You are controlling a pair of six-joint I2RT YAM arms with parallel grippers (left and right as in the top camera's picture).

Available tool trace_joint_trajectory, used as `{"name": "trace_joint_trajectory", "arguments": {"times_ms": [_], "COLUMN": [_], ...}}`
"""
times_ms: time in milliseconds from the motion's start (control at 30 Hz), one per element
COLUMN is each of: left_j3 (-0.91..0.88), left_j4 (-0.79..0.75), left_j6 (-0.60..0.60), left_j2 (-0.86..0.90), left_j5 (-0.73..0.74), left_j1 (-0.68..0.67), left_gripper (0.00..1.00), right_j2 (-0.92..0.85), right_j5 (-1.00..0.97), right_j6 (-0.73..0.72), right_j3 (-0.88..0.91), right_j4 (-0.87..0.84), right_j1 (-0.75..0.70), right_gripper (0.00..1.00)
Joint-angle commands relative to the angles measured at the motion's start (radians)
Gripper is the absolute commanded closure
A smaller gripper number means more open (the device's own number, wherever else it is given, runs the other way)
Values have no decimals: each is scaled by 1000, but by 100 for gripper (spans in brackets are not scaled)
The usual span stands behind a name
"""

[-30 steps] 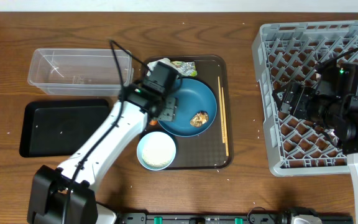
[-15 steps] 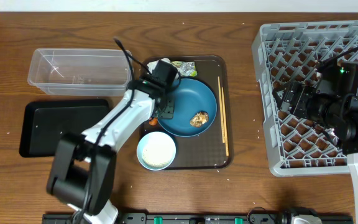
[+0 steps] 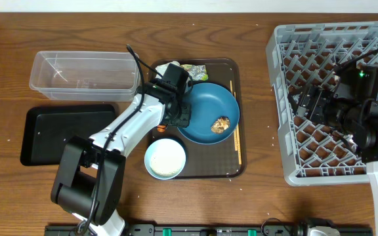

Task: Sort waste into correct bins and load items into the dishwasher rack
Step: 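Grasp the rim of the blue plate with left gripper, then tip blue plate over the black tray to dump the food scrap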

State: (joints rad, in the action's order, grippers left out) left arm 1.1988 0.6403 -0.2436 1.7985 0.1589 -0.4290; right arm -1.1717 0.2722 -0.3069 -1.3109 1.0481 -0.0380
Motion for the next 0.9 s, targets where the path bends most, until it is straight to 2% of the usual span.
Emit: {"name": "trace_joint_trajectory", "arguments": {"times_ms": [0,167,700,867], "left_j3": [-4,-4,-4,-4], "left_j4": [2,-18,-82,-99], "left_j6": [-5,-5,-5,-5], "left_j2": [-1,-1,73,91], "left_j5": [-18,-74,-74,-74], "left_j1": [-2,-2,-2,-2], "left_gripper": [61,61,63,86], "right_j2": [-5,-5,-5,-5], "right_j5": [-6,-6,-6,-6], "right_j6": [-15,-22,-22,-22], "right_j3": [-2,-2,-2,-2], "right_j4": [-8,-11,-11,-11], "right_j1": [13,13,13,13], "right_gripper": [14,14,13,13]}}
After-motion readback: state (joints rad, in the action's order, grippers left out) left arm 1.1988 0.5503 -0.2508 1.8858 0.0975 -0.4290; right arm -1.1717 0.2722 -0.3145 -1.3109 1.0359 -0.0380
